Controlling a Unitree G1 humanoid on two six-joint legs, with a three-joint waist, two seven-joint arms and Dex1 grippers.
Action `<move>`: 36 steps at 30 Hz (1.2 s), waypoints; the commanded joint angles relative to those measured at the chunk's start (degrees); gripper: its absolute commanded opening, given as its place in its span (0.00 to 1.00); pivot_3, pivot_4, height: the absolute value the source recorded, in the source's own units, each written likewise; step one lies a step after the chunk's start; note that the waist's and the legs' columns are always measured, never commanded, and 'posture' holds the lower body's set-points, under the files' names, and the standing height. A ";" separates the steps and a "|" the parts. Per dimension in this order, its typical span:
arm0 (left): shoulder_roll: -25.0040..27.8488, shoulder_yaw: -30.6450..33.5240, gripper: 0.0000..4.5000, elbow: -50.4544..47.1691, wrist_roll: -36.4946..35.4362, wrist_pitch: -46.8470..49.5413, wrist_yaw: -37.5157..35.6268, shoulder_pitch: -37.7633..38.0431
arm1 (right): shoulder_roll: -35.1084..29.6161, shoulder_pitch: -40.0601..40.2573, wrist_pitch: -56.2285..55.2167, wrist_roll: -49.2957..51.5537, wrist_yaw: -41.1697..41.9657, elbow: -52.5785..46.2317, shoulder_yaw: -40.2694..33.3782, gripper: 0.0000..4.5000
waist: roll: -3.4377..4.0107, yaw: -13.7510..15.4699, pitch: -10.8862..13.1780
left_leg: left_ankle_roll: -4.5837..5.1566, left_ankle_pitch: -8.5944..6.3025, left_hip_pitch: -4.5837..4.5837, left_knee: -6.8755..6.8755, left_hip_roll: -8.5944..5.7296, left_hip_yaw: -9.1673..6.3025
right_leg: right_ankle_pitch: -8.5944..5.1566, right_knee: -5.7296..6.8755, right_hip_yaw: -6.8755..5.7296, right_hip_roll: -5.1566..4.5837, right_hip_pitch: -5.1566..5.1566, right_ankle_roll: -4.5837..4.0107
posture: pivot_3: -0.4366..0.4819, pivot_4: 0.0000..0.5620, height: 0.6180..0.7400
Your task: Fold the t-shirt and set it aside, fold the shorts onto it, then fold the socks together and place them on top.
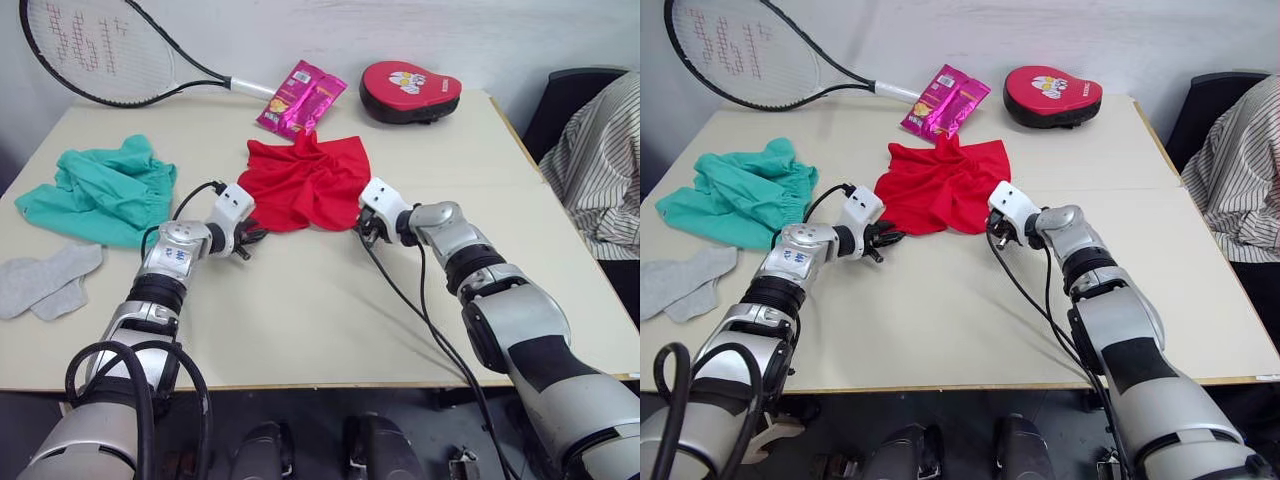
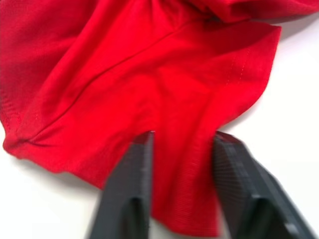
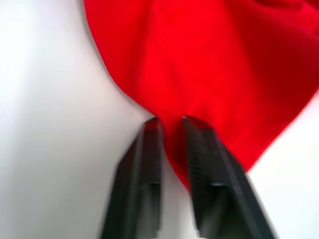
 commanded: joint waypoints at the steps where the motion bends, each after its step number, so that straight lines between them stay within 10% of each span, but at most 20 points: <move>1: 0.64 -0.30 0.04 5.49 2.36 -0.43 -1.22 2.20 | -0.69 -0.79 1.49 1.18 2.29 -0.10 -2.24 0.00 | 0.00 -0.41 0.00 | -0.01 -0.01 0.02 -0.02 0.00 0.01 | -0.01 0.02 0.00 0.00 0.00 -0.01 | 0.48 0.27 1.00; 10: 7.37 6.83 0.01 -12.36 -5.74 -1.63 -14.96 9.98 | -7.61 4.07 2.14 3.48 18.41 -7.98 -4.08 0.00 | 0.00 -1.47 0.00 | -0.03 -0.12 -0.10 -0.17 0.05 0.19 | -0.05 0.02 0.10 0.09 -0.17 -0.02 | 0.48 0.27 1.00; 18: 19.65 15.29 0.01 -38.94 -16.05 3.75 -28.06 28.34 | -20.40 22.77 17.89 10.89 32.25 -43.51 -5.84 0.00 | 0.02 -1.45 0.02 | 0.04 -0.17 -0.87 0.04 0.08 0.14 | -0.07 -0.08 0.14 0.07 -0.79 0.00 | 0.48 0.27 1.00; 27: 25.09 29.26 0.01 -59.83 -26.61 15.13 -27.53 47.84 | -31.29 44.44 34.43 25.32 33.00 -78.93 -15.88 0.00 | 0.03 -0.49 0.05 | -0.06 -0.56 -0.85 -0.06 0.06 0.08 | -0.07 -0.14 0.19 -0.11 -0.92 -0.02 | 0.48 0.27 1.00; 36: 25.53 38.05 0.01 -68.99 -28.45 19.63 -27.59 66.33 | -37.37 61.40 34.56 32.22 32.09 -91.34 -23.99 0.00 | 0.02 0.46 0.06 | 0.00 -0.75 -0.88 -0.15 0.05 0.08 | -0.08 -0.37 0.18 -0.11 -0.91 -0.03 | 0.48 0.27 1.00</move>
